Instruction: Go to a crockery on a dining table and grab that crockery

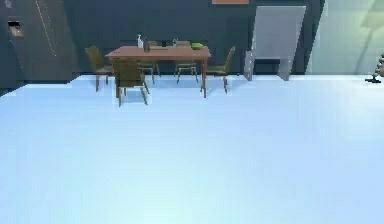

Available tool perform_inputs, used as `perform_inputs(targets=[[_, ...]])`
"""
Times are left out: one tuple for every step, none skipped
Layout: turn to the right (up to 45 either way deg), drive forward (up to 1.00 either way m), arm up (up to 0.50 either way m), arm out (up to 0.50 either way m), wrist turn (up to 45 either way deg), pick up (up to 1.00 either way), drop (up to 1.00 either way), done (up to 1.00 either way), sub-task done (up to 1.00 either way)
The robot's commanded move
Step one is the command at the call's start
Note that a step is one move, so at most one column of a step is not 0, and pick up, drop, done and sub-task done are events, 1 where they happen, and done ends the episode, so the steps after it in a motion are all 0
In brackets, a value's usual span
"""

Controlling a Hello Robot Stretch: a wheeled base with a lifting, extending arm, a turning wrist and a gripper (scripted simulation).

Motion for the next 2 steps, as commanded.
perform_inputs(targets=[[45.0, 0.0, 0.0, 0.0, 0.0, 0.0, 0.0, 0.0, 0.0], [45.0, 0.0, 0.0, 0.0, 0.0, 0.0, 0.0, 0.0, 0.0]])
